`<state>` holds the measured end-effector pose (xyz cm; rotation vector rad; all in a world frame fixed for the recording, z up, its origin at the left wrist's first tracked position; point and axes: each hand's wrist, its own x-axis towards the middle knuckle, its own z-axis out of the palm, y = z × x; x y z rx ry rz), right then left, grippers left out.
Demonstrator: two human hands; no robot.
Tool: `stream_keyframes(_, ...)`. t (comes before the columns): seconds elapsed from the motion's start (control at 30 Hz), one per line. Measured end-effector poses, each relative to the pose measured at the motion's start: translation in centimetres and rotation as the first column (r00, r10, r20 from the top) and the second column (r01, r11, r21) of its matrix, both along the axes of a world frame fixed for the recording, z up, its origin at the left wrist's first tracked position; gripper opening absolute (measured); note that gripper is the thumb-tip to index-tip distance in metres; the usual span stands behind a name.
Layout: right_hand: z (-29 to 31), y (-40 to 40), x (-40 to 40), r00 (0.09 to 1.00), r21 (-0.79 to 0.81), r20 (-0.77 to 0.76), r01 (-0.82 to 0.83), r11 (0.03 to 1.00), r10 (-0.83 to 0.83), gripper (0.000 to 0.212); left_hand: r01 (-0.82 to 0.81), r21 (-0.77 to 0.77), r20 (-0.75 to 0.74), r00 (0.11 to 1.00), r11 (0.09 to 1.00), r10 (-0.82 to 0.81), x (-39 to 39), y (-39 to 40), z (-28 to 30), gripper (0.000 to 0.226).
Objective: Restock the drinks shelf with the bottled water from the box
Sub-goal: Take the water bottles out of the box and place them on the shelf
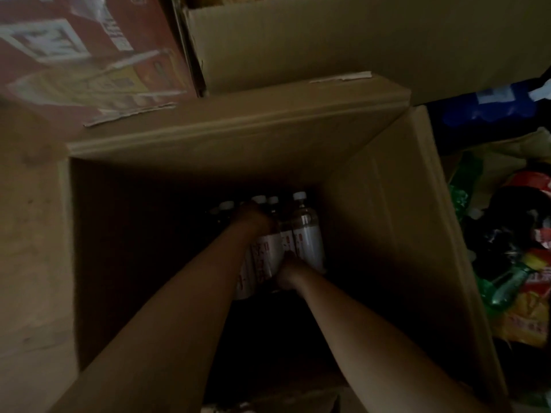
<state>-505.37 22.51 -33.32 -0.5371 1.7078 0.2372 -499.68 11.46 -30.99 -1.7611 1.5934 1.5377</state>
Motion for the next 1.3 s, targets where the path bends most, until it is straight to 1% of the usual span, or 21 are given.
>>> stream_keyframes(0.07, 0.9, 0.3, -0.1, 1.0, -0.055, 0.019, 0.008, 0.998, -0.007, 0.095, -0.004, -0.043, 0.045, 0.999, 0.999, 0.006, 0.4, -0.3, 0.8, 0.052)
stream_keyframes(0.13, 2.5, 0.6, -0.2, 0.998, -0.097, 0.056, 0.009, 0.995, -0.004, 0.098, -0.048, -0.003, 0.006, 0.999, 0.999, 0.048, 0.8, -0.3, 2.2, 0.053)
stream_keyframes(0.2, 5.1, 0.9, -0.4, 0.995, -0.151, 0.097, 0.042, 0.988, -0.027, 0.096, -0.059, -0.004, -0.024, 0.998, 0.998, 0.059, 1.2, -0.1, 4.4, 0.062)
stream_keyframes(0.27, 8.6, 1.3, -0.8, 0.994, -0.185, 0.093, 0.079, 0.98, -0.062, 0.09, -0.125, -0.026, -0.056, 0.991, 0.992, 0.124, 1.5, 0.0, 6.4, 0.071)
stream_keyframes(0.3, 10.5, 1.6, -1.0, 0.992, -0.197, 0.088, 0.103, 0.975, -0.087, 0.09, -0.166, -0.016, -0.079, 0.983, 0.986, 0.164, 1.6, 0.2, 7.6, 0.074)
stream_keyframes(0.33, 12.4, 1.9, -1.3, 0.991, -0.205, 0.079, 0.12, 0.971, -0.106, 0.09, -0.182, 0.001, -0.103, 0.978, 0.983, 0.181, 1.6, 0.5, 9.8, 0.072)
stream_keyframes(0.37, 14.6, 2.2, -1.7, 0.991, -0.215, 0.073, 0.129, 0.968, -0.115, 0.09, -0.201, 0.032, -0.134, 0.97, 0.979, 0.203, 1.4, 0.7, 11.9, 0.065)
stream_keyframes(0.47, 21.1, 3.4, -2.8, 0.985, -0.242, 0.075, 0.168, 0.956, -0.154, 0.089, -0.223, 0.132, -0.232, 0.94, 0.966, 0.249, 0.6, 1.4, 19.8, 0.023)
stream_keyframes(0.5, 23.3, 3.8, -3.2, 0.98, -0.25, 0.087, 0.195, 0.948, -0.178, 0.088, -0.209, 0.158, -0.25, 0.937, 0.965, 0.244, 0.4, 1.4, 22.2, 0.019)
stream_keyframes(0.57, 27.5, 4.4, -3.9, 0.965, -0.255, 0.12, 0.258, 0.932, -0.234, 0.091, -0.157, 0.189, -0.29, 0.934, 0.969, 0.208, 0.1, 1.4, 27.4, 0.026)
stream_keyframes(0.63, 32.0, 4.6, -4.7, 0.95, -0.279, 0.15, 0.307, 0.91, -0.274, 0.094, -0.092, 0.186, -0.331, 0.932, 0.978, 0.151, -0.2, 1.2, 32.3, 0.029)
stream_keyframes(0.7, 36.4, 4.6, -5.5, 0.946, -0.313, 0.155, 0.322, 0.894, -0.286, 0.092, -0.037, 0.164, -0.374, 0.922, 0.986, 0.097, -0.9, 0.8, 36.8, 0.032)
stream_keyframes(0.77, 40.6, 4.6, -6.6, 0.935, -0.359, 0.175, 0.352, 0.864, -0.309, 0.091, 0.025, 0.147, -0.409, 0.912, 0.989, 0.037, -2.1, 0.3, 41.1, 0.039)
stream_keyframes(0.83, 45.0, 4.7, -7.6, 0.926, -0.398, 0.174, 0.378, 0.836, -0.336, 0.082, 0.072, 0.12, -0.448, 0.894, 0.99, -0.011, -3.7, -0.1, 45.3, 0.042)
stream_keyframes(0.93, 50.6, 5.1, -9.6, 0.906, -0.446, 0.165, 0.421, 0.79, -0.39, 0.093, 0.134, 0.045, -0.504, 0.858, 0.99, -0.093, -5.9, -0.4, 51.8, 0.043)
stream_keyframes(1.0, 54.4, 5.1, -10.8, 0.887, -0.489, 0.174, 0.455, 0.744, -0.428, 0.093, 0.18, -0.014, -0.538, 0.828, 0.984, -0.159, -7.4, -0.4, 56.1, 0.042)
stream_keyframes(1.1, 60.0, 5.6, -12.8, 0.864, -0.561, 0.147, 0.474, 0.679, -0.481, 0.092, 0.199, -0.074, -0.575, 0.792, 0.977, -0.205, -9.9, -0.2, 62.3, 0.044)
stream_keyframes(1.17, 64.1, 6.2, -13.9, 0.837, -0.603, 0.176, 0.507, 0.615, -0.517, 0.08, 0.236, -0.126, -0.619, 0.741, 0.964, -0.262, -11.5, 0.3, 66.5, 0.044)
stream_keyframes(1.23, 68.3, 7.1, -14.9, 0.816, -0.651, 0.214, 0.529, 0.545, -0.537, 0.058, 0.259, -0.189, -0.666, 0.675, 0.947, -0.318, -12.9, 1.0, 70.8, 0.035)
stream_keyframes(1.27, 70.4, 7.6, -15.4, 0.806, -0.671, 0.198, 0.526, 0.523, -0.558, 0.053, 0.255, -0.221, -0.681, 0.65, 0.942, -0.336, -13.6, 1.3, 72.8, 0.033)
stream_keyframes(1.3, 72.5, 8.1, -15.8, 0.801, -0.695, 0.172, 0.511, 0.506, -0.573, 0.057, 0.247, -0.262, -0.687, 0.631, 0.933, -0.36, -14.4, 1.8, 74.9, 0.032)
